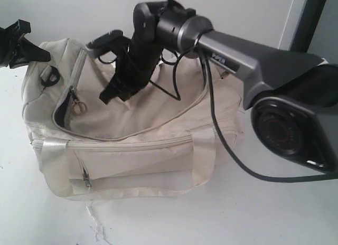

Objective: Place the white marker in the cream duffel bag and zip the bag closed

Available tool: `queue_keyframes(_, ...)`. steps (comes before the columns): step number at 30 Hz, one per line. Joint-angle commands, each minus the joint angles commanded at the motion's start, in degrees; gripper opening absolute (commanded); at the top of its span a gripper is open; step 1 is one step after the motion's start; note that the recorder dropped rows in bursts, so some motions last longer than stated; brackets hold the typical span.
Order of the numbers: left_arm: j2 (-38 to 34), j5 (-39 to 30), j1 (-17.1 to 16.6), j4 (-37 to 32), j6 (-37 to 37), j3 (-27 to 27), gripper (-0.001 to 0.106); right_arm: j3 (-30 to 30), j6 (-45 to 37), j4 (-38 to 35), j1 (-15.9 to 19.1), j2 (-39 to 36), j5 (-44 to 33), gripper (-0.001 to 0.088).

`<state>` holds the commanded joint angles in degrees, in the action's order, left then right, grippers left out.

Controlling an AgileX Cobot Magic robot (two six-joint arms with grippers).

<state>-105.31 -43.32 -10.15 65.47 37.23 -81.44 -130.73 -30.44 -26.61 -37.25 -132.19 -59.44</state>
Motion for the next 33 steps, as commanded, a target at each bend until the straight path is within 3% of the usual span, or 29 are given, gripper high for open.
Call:
queue_keyframes(3,0.0,0.0,0.0,0.0,0.0,0.0,0.0,0.0,-4.02,-10.74,-0.71,0.04,0.28,0.0048)
queue_keyframes(5,0.0,0.0,0.0,0.0,0.0,0.0,0.0,0.0,-2.17,-10.95,-0.94,-0.84,1.18,0.014)
queue_keyframes(9,0.0,0.0,0.0,0.0,0.0,0.0,0.0,0.0,4.04,-11.24,-0.94,-3.59,1.33,0.0416)
queue_keyframes(12,0.0,-0.17,0.0,0.0,0.12,0.0,0.0,0.0,5.36,-11.24,-0.94,-5.28,1.22,0.051)
queue_keyframes(18,0.0,-0.14,0.0,0.1,0.12,0.0,0.0,0.0,7.34,-11.03,-0.94,-7.18,1.51,0.0508)
queue_keyframes(26,0.0,-0.14,0.0,0.1,0.12,0.0,0.0,0.0,7.73,-11.33,-0.94,-8.17,7.51,0.0477)
queue_keyframes(29,0.0,-0.31,0.0,0.09,0.12,0.0,0.0,0.0,7.73,-12.15,-0.94,-8.25,9.28,0.0379)
queue_keyframes(33,0.0,-0.31,0.0,0.09,0.12,0.0,0.0,0.0,7.73,-12.43,-0.94,-8.38,11.28,0.0095)
